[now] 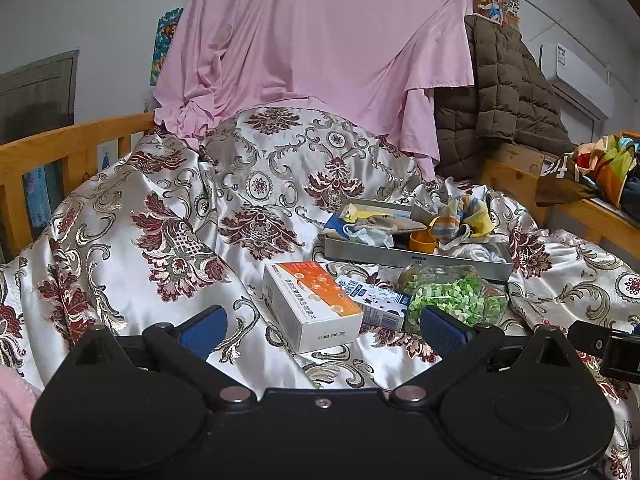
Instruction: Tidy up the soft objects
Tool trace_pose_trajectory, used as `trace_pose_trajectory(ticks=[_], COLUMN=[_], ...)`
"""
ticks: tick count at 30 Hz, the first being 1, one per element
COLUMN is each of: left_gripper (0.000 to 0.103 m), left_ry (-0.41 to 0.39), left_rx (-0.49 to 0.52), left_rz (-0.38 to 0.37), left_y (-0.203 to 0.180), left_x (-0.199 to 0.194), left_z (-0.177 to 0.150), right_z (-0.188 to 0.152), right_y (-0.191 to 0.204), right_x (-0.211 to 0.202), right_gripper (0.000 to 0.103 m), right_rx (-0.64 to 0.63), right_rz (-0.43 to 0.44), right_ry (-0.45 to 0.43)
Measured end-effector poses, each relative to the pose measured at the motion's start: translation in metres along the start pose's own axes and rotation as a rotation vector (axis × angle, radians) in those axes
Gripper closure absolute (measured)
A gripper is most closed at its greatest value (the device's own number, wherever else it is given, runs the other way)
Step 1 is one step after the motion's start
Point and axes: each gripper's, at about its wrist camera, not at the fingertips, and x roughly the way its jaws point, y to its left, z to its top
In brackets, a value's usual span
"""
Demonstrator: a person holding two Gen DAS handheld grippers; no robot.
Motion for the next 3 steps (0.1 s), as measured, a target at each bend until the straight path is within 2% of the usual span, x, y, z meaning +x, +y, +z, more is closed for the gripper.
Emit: trace_pose_trajectory(ticks=[3], left_gripper=[0.001], left_ry=[-0.001], left_rx=[0.006], left_rz=[0.002], left_y=[0.0034], left_x=[-0.0008], left_z=[-0.0018], right_z=[-0.0002], right_y=[-0.0001], right_x=[-0.0002], right_gripper=[0.000], right_rx=[0.000], right_rz=[0.001], right_ry=[0.000])
